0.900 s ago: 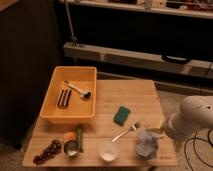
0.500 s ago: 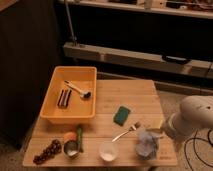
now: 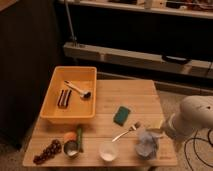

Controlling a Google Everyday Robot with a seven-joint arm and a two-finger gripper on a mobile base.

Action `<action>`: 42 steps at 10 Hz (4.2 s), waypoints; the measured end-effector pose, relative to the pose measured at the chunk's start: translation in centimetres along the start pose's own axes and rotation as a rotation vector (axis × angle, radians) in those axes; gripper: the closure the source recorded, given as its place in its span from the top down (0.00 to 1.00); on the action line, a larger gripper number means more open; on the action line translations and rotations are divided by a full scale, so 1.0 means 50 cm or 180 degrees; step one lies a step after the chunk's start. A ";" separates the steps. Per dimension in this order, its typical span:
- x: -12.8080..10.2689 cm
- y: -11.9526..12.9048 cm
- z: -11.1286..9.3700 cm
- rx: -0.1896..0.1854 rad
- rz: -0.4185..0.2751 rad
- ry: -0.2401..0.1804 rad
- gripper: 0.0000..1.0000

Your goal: Place pepper in tray

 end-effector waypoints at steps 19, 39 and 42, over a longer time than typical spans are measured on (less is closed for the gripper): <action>0.002 0.001 -0.002 0.0016 -0.0017 -0.0026 0.80; 0.199 0.477 -0.006 0.0046 -0.1897 -0.0009 0.80; 0.216 0.585 0.041 -0.0139 -0.1986 -0.0039 0.80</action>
